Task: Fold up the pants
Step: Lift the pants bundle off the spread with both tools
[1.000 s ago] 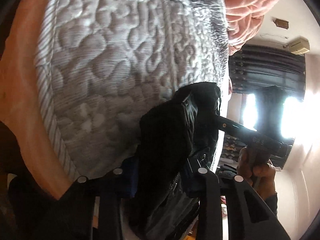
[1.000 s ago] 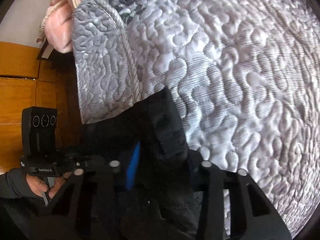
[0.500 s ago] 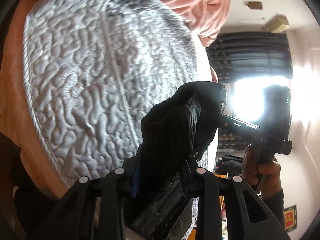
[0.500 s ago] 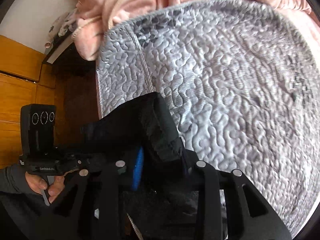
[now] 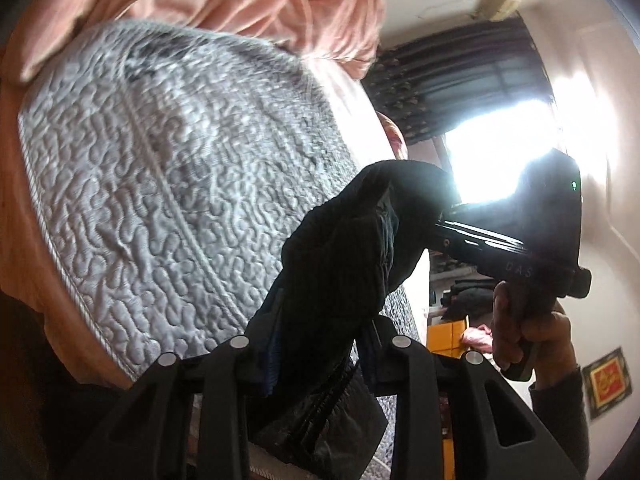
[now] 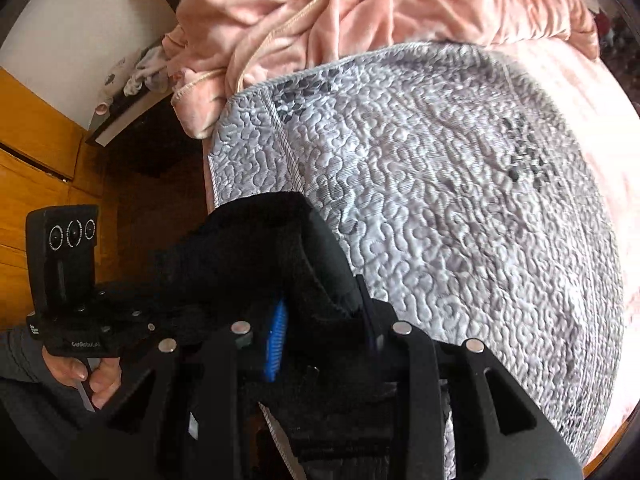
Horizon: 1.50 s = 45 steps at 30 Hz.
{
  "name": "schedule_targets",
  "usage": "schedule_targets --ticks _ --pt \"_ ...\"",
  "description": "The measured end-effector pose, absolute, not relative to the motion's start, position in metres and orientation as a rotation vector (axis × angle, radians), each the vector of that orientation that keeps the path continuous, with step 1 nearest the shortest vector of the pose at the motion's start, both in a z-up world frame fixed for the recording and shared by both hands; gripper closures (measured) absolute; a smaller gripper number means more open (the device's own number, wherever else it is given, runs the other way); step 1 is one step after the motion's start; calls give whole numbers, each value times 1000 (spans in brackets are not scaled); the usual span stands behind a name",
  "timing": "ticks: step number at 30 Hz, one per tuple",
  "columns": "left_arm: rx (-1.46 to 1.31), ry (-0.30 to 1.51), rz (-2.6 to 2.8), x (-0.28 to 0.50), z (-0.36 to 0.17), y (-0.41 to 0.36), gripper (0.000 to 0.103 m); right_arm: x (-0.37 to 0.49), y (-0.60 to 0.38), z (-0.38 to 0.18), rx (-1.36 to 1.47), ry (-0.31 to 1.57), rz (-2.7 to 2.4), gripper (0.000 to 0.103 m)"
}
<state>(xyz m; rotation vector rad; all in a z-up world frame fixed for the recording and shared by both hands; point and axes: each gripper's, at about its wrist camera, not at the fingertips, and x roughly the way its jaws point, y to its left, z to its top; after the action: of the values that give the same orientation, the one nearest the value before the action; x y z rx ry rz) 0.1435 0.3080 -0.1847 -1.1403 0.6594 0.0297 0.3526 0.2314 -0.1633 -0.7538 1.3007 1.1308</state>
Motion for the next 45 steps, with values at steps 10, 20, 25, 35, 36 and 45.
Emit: schedule_targets --ticks 10,20,25,35,36,45 --pt "-984 657 -12 151 -137 261 72 351 182 -118 -691 1225 1117 73" --pt "-875 678 -69 157 -110 230 72 352 141 -94 -621 1175 1120 73" --pt "-827 675 -94 159 -98 216 72 353 124 -83 -604 1155 1121 73" --pt "-736 676 -121 160 -83 188 72 349 92 -69 -564 1119 1106 73" --pt "-729 677 -123 160 -82 185 72 348 89 -68 -562 1116 1104 73" --pt "-659 683 -160 161 -70 156 72 343 54 -57 -519 1088 1079 73"
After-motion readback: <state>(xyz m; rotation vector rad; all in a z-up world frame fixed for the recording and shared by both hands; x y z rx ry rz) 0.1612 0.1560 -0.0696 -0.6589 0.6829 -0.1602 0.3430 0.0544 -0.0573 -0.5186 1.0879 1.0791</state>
